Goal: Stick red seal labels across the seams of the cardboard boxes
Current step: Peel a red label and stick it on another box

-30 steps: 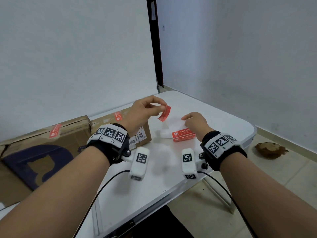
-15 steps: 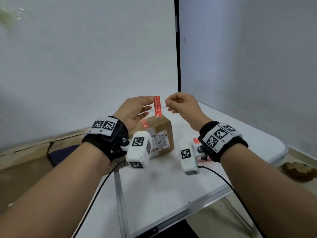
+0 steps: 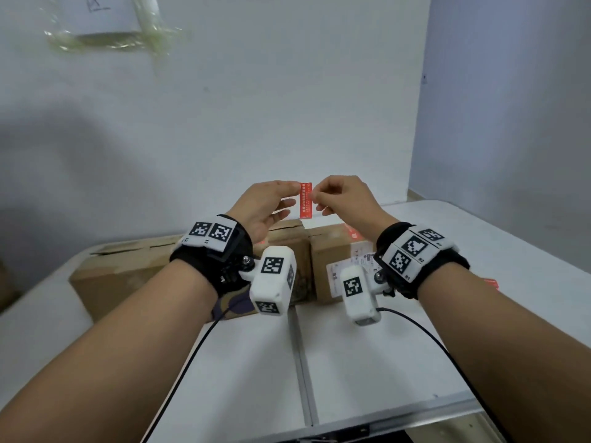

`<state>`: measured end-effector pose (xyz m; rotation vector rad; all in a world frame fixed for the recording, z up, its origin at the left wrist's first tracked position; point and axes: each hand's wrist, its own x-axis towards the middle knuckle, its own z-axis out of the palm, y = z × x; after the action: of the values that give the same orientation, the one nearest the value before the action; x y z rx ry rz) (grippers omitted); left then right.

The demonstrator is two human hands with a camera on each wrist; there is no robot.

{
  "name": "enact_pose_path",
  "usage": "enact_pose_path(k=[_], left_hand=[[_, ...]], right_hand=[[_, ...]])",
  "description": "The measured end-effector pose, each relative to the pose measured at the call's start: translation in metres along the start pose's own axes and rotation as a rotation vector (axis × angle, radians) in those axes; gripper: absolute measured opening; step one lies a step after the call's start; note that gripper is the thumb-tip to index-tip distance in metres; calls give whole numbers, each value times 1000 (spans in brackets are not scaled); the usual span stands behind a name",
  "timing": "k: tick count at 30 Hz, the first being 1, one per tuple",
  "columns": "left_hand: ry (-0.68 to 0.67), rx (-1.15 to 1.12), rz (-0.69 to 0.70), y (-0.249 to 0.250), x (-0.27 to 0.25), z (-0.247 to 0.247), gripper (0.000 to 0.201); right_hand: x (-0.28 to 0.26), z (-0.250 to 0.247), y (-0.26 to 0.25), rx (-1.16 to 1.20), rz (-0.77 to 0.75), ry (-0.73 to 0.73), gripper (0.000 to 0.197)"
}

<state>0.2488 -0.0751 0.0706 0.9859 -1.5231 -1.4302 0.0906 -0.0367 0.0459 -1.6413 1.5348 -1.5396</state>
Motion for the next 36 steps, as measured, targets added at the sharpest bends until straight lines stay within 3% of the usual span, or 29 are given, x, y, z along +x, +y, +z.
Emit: enact_pose_path(k=[4, 8, 14, 18, 21, 26, 31, 36], left_hand=[[80, 149, 80, -12, -6, -36, 20], [247, 279, 222, -27, -13, -90, 18], [486, 796, 243, -43, -31, -189, 23], [430, 1118, 71, -54, -32, -235, 37], [296, 1242, -122, -61, -32, -256, 50], [147, 1387, -199, -68, -37, -258, 50], [146, 1381, -171, -66, -36, -251, 48], [212, 1256, 115, -72, -39, -251, 35]], right_hand=[[5, 29, -6, -64, 31, -104, 10], [14, 60, -15, -52, 68, -156, 9], [25, 104, -32, 373, 222, -179, 14], [28, 133, -42, 515, 284, -248, 11], [28, 155, -46, 542, 295, -303, 9], [28, 182, -51, 493, 267, -360, 14], [28, 208, -59, 453, 278, -406, 12], [27, 237, -60, 367, 272, -461, 15]])
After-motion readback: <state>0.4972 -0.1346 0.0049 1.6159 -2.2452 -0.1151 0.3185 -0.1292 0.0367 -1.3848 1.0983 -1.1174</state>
